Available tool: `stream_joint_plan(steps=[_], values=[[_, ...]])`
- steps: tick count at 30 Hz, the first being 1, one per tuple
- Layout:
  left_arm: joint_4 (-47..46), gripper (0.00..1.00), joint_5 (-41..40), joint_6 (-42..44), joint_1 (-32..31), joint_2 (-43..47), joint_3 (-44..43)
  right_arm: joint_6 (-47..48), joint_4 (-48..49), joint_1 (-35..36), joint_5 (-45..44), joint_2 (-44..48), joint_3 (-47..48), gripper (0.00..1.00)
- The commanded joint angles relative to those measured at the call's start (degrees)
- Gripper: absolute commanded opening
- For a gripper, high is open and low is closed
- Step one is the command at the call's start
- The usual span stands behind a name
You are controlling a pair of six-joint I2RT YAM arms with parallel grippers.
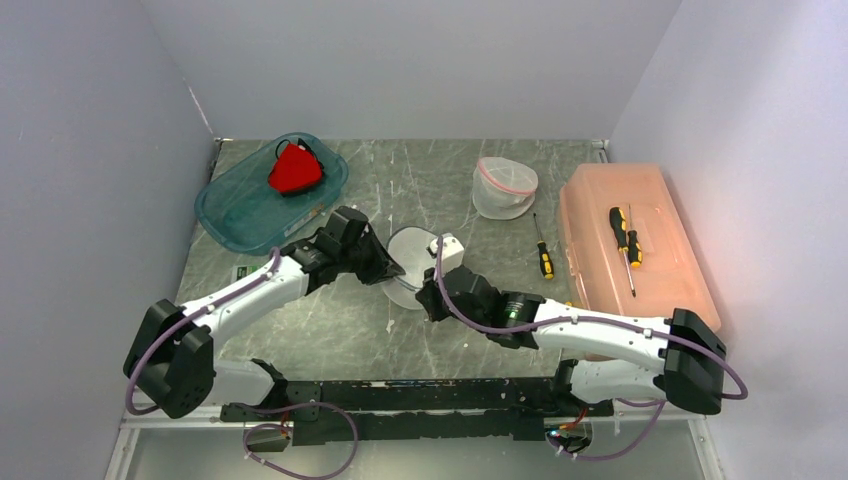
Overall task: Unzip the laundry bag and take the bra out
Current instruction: Unzip the laundry bag at the center of the board.
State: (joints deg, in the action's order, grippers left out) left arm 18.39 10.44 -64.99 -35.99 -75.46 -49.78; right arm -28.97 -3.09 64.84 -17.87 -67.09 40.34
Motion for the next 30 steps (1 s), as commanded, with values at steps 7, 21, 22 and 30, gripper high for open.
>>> stream_joint_plan(steps=[7, 21, 22, 30], values=[[-0.51, 0.03, -2.05, 0.66, 1.50, 1.82, 1.19, -2.72, -5.58, 0.28, -7.09, 4.99, -0.65, 0.00], [-1.58, 0.03, -0.72, 1.18, 2.15, 2.12, 2.31, -6.85, -10.66, -2.14, -11.55, 6.27, -3.23, 0.00], [-1.72, 0.03, -0.62, 1.18, 2.15, 2.12, 2.38, -7.22, -10.80, -2.32, -11.79, 6.36, -3.38, 0.00], [-3.34, 0.22, 1.56, 1.31, 2.15, 2.23, 3.02, -4.36, -6.61, -2.70, -7.18, 8.67, -5.02, 0.15]])
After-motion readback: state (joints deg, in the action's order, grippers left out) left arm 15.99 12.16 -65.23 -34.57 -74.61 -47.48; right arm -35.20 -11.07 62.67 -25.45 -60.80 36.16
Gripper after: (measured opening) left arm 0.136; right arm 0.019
